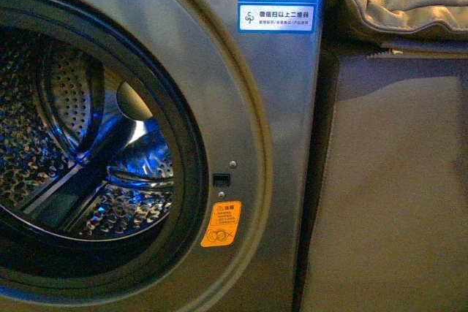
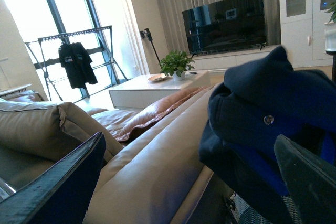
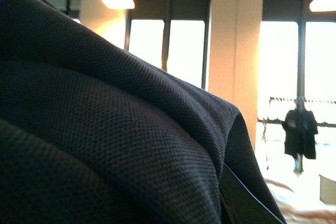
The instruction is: Collect clothes from washing machine
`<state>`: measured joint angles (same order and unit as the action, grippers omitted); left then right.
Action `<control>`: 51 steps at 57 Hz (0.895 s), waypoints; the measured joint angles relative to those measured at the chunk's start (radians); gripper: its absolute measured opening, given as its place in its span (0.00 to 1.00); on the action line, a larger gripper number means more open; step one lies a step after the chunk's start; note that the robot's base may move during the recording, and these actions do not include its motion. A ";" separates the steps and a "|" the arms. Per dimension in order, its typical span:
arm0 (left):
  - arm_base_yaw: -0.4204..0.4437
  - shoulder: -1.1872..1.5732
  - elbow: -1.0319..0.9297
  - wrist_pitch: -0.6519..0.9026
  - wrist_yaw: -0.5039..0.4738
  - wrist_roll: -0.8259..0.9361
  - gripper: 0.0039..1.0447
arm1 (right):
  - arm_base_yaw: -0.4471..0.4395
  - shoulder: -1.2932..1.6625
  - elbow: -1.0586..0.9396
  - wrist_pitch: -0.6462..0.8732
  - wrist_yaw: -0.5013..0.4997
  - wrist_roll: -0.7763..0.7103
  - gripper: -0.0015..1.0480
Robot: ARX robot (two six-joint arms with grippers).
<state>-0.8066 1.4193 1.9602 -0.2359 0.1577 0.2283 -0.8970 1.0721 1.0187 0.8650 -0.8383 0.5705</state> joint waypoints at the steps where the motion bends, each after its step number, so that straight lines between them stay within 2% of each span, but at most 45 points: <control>1: 0.000 0.000 0.000 0.000 0.000 0.000 0.94 | -0.022 0.001 -0.009 -0.021 -0.023 -0.011 0.07; 4: 0.000 0.000 0.000 0.000 0.000 0.000 0.94 | -0.077 0.008 -0.042 -0.066 -0.077 -0.051 0.07; 14: 0.000 0.000 0.000 0.000 0.000 0.000 0.94 | -0.182 0.068 -0.135 -0.188 -0.152 -0.171 0.07; 29: 0.000 0.000 0.001 0.000 0.000 0.000 0.94 | -0.242 0.243 -0.226 -0.551 -0.121 -0.363 0.08; 38: 0.000 0.000 0.002 0.000 0.000 0.000 0.94 | -0.247 0.345 -0.246 -0.724 -0.079 -0.428 0.33; 51: 0.000 0.000 0.002 0.000 0.000 0.000 0.94 | -0.232 0.323 -0.257 -0.726 -0.080 -0.420 0.70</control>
<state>-0.8066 1.4189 1.9621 -0.2359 0.1581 0.2283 -1.1290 1.3949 0.7612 0.1394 -0.9180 0.1501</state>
